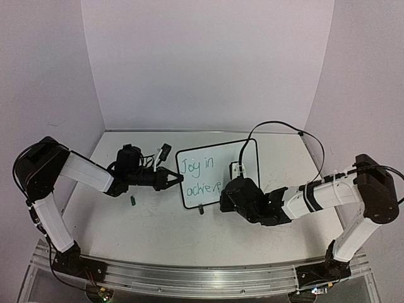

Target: Write a sentence on the whiteboard

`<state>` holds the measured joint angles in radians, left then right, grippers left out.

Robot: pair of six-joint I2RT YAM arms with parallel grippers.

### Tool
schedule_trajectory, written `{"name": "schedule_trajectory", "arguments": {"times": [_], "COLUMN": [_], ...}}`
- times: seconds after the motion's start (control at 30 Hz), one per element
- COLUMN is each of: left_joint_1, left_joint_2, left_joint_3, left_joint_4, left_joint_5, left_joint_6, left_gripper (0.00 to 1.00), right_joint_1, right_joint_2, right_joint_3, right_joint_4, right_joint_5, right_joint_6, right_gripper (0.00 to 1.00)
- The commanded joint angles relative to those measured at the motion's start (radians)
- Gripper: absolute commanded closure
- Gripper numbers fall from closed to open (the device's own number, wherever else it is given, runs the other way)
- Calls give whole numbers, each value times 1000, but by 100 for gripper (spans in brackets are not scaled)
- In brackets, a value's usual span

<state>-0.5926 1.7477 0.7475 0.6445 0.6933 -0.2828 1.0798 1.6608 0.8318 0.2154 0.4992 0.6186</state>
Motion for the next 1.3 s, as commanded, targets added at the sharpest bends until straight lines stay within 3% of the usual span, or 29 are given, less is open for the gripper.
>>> {"name": "schedule_trajectory", "arguments": {"times": [0.0,0.63,0.9,1.27], "left_joint_1": [-11,-10,-10,-10], "left_joint_2": [-24,-32,-14,-29], "left_joint_3": [27,23,30,27], "left_joint_4": [-24,-25,-26,-28], "left_joint_5": [-9,-12,-10,-13], "left_joint_6": [36,38,36,37], "left_gripper": [100,100,100,100], "right_joint_1": [-8,-28,-32,-66], "right_joint_2": [16,-86,-206,-162], "right_joint_3": [-8,21,-62,-62], "right_joint_4": [-17,-37,-14,66], "right_joint_5": [35,103,62,-37], "right_joint_6": [6,-68,-102,-131], "right_gripper": [100,100,100,100]}}
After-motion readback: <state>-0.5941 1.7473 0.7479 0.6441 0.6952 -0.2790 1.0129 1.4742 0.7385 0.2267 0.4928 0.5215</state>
